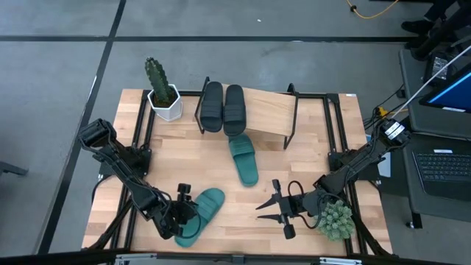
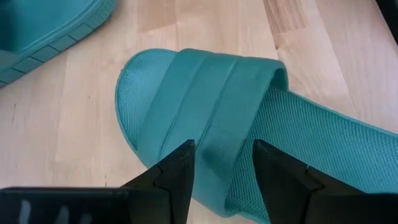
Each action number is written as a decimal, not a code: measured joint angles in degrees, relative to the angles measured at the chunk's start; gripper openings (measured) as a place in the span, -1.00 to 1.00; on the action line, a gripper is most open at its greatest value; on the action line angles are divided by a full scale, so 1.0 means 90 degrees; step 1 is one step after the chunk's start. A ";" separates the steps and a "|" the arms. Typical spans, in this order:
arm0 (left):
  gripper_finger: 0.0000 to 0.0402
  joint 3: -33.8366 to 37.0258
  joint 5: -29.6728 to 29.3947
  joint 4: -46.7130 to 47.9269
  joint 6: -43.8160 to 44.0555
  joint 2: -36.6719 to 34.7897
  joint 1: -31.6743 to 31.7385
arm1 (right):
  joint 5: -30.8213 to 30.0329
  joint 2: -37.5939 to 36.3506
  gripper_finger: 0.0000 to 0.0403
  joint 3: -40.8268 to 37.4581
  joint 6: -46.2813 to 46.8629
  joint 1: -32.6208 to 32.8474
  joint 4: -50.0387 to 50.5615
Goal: Pick and place slides into the shelf
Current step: Put the bottom green slide on the shelf
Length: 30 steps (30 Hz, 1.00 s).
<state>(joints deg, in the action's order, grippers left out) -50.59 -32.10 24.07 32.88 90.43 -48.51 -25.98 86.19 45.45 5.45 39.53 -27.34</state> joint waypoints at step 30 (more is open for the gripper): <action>-0.61 0.0000 0.0144 0.0721 0.0306 -0.0005 0.0002 | -0.0001 0.0000 -0.42 0.0000 0.0035 0.0000 0.0003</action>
<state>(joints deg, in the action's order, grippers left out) -50.59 -30.81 30.56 35.64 90.39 -48.49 -25.98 86.19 45.45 5.76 39.53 -27.31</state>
